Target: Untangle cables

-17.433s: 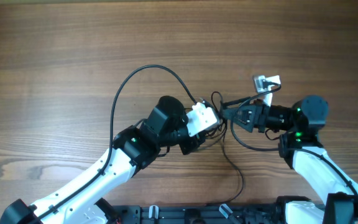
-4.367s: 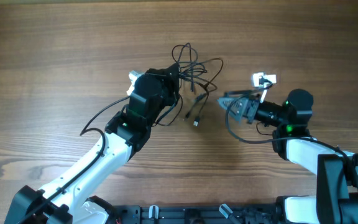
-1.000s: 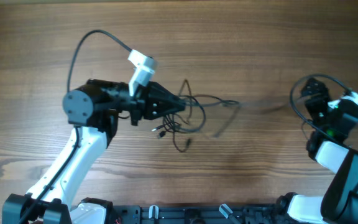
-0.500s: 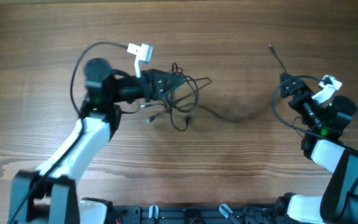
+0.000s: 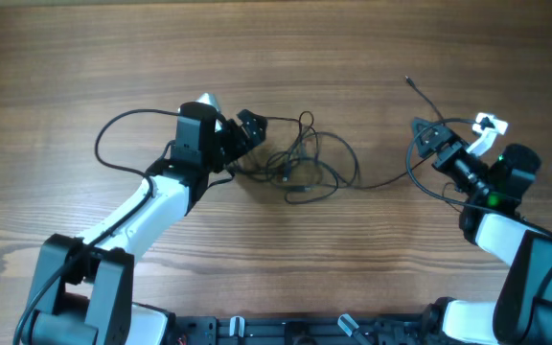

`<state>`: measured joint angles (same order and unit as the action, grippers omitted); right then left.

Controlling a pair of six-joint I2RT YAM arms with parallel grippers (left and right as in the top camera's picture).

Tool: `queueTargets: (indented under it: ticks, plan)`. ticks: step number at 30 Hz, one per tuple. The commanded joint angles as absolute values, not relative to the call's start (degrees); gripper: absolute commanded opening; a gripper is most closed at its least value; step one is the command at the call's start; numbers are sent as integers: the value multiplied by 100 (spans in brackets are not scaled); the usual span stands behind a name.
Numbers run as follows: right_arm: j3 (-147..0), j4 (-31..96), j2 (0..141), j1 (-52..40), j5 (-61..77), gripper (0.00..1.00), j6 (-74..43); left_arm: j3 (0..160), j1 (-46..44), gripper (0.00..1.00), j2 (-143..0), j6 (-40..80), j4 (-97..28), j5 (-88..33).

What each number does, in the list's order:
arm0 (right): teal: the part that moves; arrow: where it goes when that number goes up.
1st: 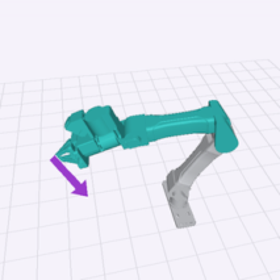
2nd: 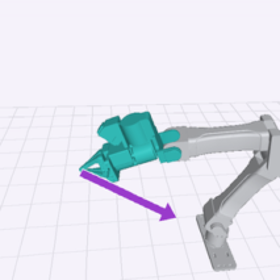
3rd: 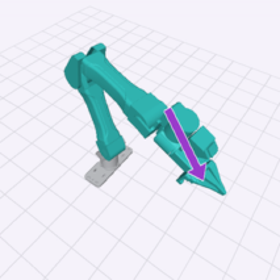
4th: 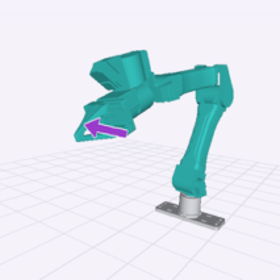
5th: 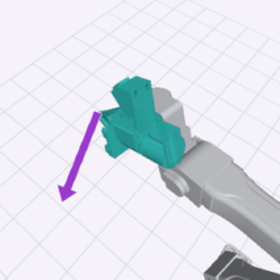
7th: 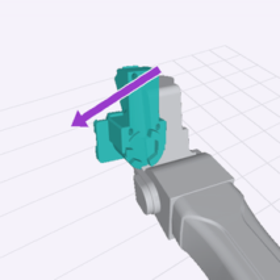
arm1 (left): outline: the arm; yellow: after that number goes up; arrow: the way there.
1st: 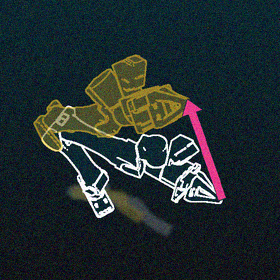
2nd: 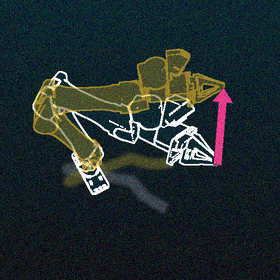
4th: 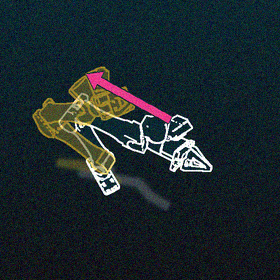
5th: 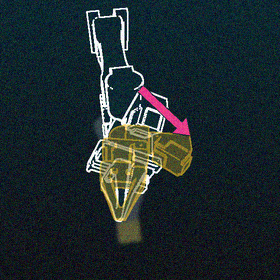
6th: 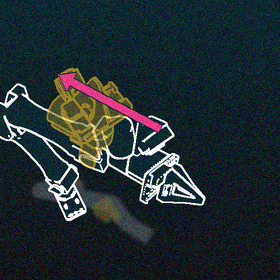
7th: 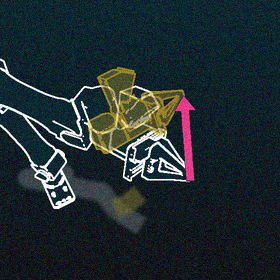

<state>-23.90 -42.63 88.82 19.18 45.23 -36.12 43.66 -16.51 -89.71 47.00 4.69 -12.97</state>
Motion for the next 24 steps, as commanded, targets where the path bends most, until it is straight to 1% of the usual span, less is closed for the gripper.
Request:
queueTargets:
  ticks: [1,4,7,13,15,17,19,21,23,24]
  plan:
    - [-2884,-4294,8860,1673,4998,100,-3804,4613,-1413,100,-8635,4670,484,-517]
    - [-3275,-4027,8860,1444,5301,100,-3813,4641,-1343,100,-8552,4633,458,-528]
    - [-3667,-3323,8858,1197,5398,99,-3555,4641,-1334,100,-8458,4357,255,-550]
    - [-4414,-650,8611,744,5273,100,-2021,4641,-1332,100,-7815,4215,-795,-545]
    - [-4552,165,8418,528,4775,100,-1704,4641,-1332,100,-7540,4213,-1011,-545]
    - [-4580,733,8112,126,4320,99,-1459,4641,-1332,100,-7105,4215,-1271,-545]
    - [-4580,915,7907,-316,4012,100,-1297,4641,-1332,100,-6783,4217,-1527,-543]
    - [-4580,926,7806,-823,3315,99,-1197,4641,-1332,100,-6514,4219,-1802,-545]
    - [-4576,871,7867,-1326,2189,89,-1203,4641,-1339,100,-6372,4248,-2025,-550]
    - [-4574,775,7968,-1568,1743,87,-1199,4641,-1345,100,-6355,4292,-2121,-611]
